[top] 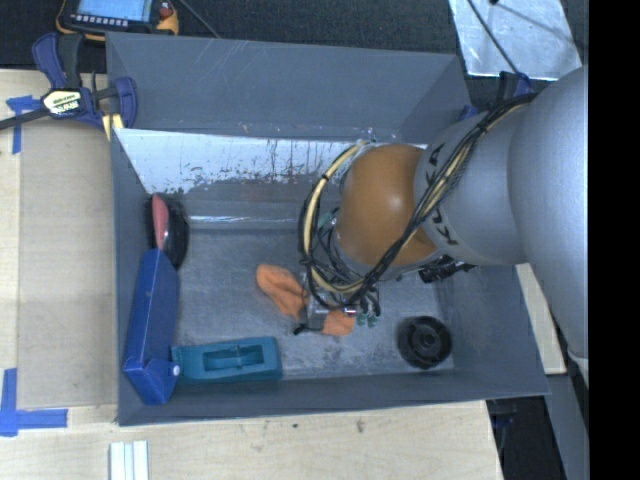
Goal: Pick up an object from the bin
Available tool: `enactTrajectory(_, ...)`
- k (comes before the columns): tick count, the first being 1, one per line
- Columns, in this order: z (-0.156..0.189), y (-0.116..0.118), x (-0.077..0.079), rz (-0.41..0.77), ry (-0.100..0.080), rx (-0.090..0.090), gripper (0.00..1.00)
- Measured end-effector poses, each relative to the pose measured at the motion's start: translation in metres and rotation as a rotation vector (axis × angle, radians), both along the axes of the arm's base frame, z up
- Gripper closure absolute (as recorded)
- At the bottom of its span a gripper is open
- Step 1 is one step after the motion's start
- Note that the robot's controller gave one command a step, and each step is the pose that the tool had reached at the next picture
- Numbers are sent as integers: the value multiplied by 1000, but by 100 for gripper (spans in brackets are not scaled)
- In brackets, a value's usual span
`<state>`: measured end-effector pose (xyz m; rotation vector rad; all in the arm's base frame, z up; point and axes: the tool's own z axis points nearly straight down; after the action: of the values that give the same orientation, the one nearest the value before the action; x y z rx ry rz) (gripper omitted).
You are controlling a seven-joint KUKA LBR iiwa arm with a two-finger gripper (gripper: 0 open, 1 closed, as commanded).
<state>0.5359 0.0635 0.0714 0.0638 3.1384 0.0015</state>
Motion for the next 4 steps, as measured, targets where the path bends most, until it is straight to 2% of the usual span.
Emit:
enactTrajectory(1, 1, -11, -4, 23, -5, 1, 100)
enactTrajectory(2, 0, -54, 7, 27, -3, 2, 100)
enactTrajectory(3, 0, -83, 9, 13, -4, -2, 100)
enactTrajectory(4, 0, -81, -4, 34, -5, -2, 100)
